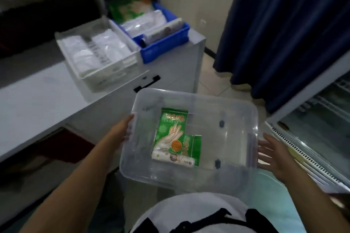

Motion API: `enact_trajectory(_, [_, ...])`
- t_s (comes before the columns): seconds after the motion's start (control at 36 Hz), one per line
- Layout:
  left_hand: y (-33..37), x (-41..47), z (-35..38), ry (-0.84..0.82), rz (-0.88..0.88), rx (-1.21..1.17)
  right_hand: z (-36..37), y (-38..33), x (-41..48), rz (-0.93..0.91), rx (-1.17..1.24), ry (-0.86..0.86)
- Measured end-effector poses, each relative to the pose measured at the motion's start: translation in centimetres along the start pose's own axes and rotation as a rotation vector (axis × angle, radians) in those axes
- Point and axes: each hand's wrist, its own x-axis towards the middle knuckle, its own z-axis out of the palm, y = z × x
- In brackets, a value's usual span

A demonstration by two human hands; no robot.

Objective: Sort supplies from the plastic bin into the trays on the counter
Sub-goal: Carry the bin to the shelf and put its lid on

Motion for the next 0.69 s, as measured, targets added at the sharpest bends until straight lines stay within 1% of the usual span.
enact_trajectory(0.14, [9.1, 2.5, 9.9, -0.122, 0.095, 0.188, -5.8, 0.2, -0.4, -0.007, 0.179, 0.152])
enact_trajectory(0.25, [14.7, 3.9, 17.0, -0.244, 0.152, 0.336, -8.4, 0.1, -0.4, 0.014, 0.323, 0.239])
enact_trajectory(0.42, [21.0, 7.6, 27.3, -0.329, 0.161, 0.505, -9.2, -1.5, 1.0, 0.046, 0.473, 0.395])
enact_trajectory(0.56, [24.7, 12.0, 35.3, -0.421, 0.211, 0.518, -9.0, -4.6, 2.3, 0.081, 0.528, 0.501])
enact_trajectory(0.69, [29.8, 14.6, 41.6, -0.556, 0.171, 0.549, -7.8, -8.6, 2.0, 0.042, 0.586, 0.631])
